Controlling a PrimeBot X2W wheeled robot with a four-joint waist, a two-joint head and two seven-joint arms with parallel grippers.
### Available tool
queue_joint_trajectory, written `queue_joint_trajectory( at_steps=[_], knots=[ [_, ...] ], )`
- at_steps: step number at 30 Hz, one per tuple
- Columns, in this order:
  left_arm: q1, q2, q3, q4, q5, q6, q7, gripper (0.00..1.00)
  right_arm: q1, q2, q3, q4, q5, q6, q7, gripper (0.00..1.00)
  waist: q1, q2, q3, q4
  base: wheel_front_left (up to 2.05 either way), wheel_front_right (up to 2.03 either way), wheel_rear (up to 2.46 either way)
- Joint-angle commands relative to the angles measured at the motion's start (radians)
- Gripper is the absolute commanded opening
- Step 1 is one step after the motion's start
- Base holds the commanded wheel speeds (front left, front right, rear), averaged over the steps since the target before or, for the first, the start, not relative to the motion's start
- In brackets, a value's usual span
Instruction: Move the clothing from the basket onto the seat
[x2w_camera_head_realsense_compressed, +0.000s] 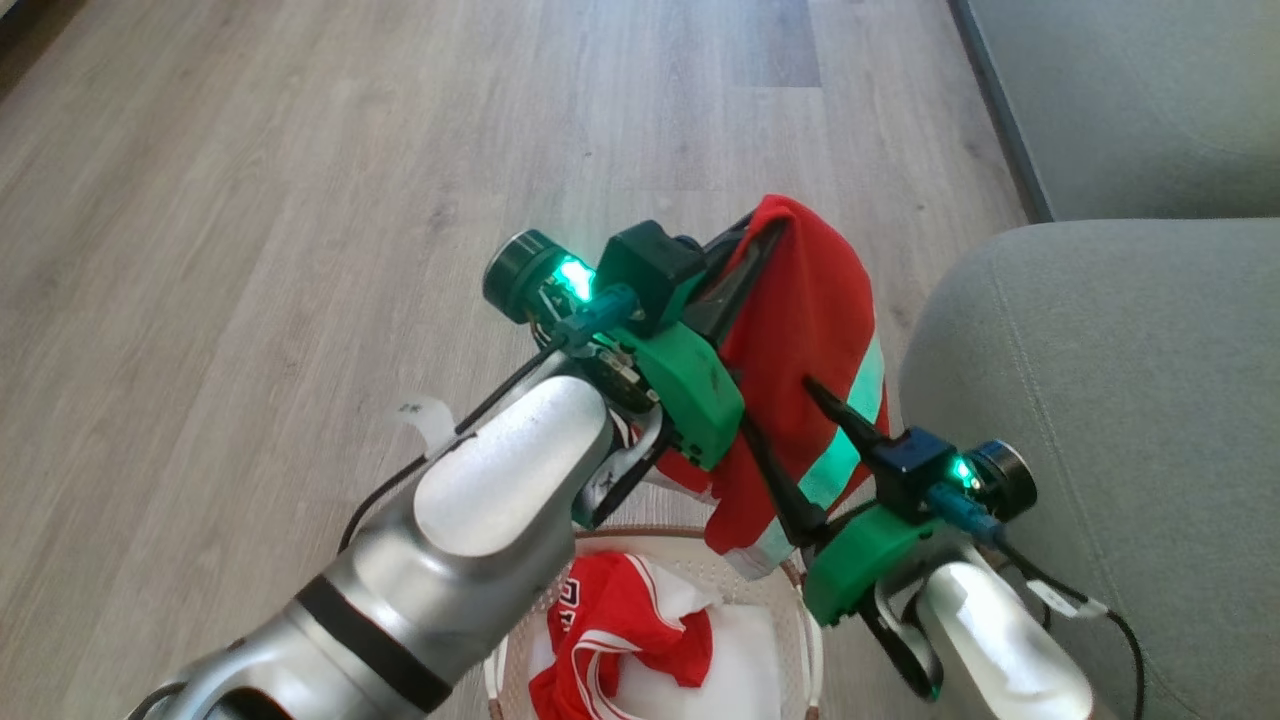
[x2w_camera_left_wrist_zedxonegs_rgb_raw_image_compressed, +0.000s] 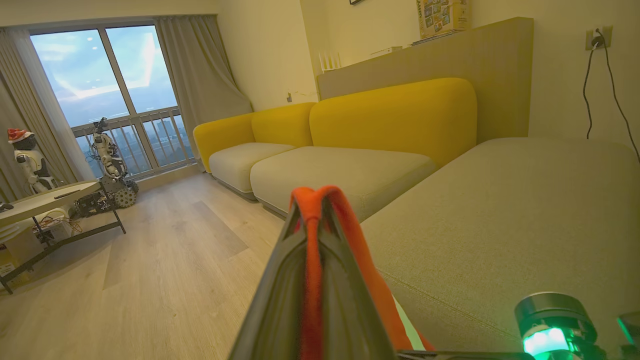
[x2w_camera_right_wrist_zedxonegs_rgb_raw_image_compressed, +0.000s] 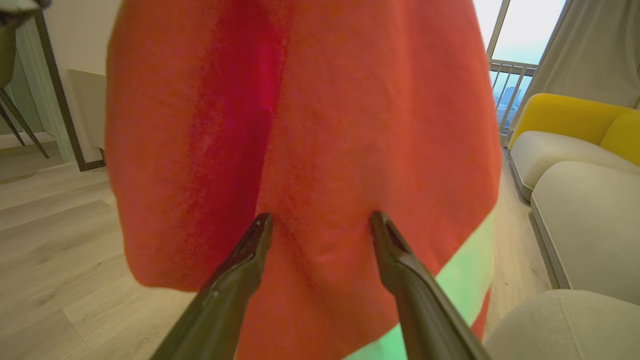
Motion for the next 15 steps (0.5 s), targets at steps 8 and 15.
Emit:
queue_joint_trajectory(
  at_steps=[8,15],
  knots=[
    [-0.107,0.014,-0.013,-0.074,-0.033,0.031,-0.013,0.00,-0.098,0.008,-0.032,-0.013,-0.045,0.000,-0.006,1.00,0.0001,-0.0001,0.010,0.035,0.00,0.00,0.00],
    [-0.111,0.014,-0.028,-0.074,-0.051,0.044,-0.020,0.00,-0.132,0.008,0.003,0.044,-0.029,0.000,-0.006,0.00,0.0001,-0.0001,0.017,0.048,0.00,0.00,0.00]
  ],
)
